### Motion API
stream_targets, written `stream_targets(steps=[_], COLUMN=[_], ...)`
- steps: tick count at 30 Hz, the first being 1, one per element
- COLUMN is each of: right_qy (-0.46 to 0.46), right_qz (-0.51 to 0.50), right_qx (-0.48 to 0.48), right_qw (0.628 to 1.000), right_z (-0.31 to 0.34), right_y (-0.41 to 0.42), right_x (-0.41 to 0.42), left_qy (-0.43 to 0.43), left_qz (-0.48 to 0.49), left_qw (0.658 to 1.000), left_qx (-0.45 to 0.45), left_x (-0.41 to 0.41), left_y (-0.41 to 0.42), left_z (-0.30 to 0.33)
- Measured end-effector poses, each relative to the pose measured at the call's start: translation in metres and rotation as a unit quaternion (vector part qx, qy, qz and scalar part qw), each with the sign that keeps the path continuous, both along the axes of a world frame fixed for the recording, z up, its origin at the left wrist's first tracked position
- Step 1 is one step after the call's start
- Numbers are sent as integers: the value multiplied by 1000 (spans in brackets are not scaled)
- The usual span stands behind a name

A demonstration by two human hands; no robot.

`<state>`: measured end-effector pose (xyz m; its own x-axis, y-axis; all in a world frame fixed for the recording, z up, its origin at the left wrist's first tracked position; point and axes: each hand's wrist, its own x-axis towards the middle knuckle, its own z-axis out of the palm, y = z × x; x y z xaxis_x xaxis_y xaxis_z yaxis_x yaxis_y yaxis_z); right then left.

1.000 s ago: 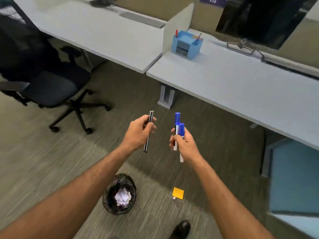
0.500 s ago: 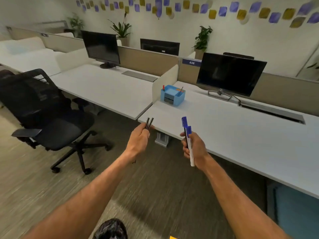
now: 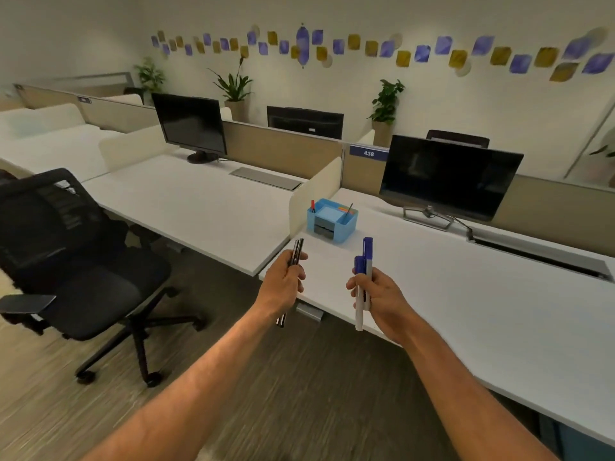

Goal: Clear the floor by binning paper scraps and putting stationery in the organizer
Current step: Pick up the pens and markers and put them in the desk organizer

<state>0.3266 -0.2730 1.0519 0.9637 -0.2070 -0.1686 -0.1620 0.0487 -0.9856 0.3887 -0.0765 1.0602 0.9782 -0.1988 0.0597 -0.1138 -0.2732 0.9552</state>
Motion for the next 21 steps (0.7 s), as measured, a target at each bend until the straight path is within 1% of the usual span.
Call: stream_targets(steps=[4,7,10,14,17,21], right_qy=[-8,-2,-5,-8,-9,11], right_qz=[-6,-42,-77,-113,-132,-149], right_qx=[-17,0,5,12,-14,-45], right_qw=[1000,999,997,993,991,988], right_z=[-3,-6,-9,-7,-6,-16], right_y=[-6,-10,-13,-17,-28,-45], right_x=[64,116,169,232,288,368], left_qy=[-8,4,3,28,34,39], left_qz=[-6,-32,-52,-45,-37,-22], left_qw=[1000,999,999,999,999,999], left_qx=[2,19,12,-6,-11,-5], left_x=[66,118,168,227,265,307], left_y=[-8,-12,-9,-4,-7,-11], left_z=[-3,-3,-2,-4,-9,-16])
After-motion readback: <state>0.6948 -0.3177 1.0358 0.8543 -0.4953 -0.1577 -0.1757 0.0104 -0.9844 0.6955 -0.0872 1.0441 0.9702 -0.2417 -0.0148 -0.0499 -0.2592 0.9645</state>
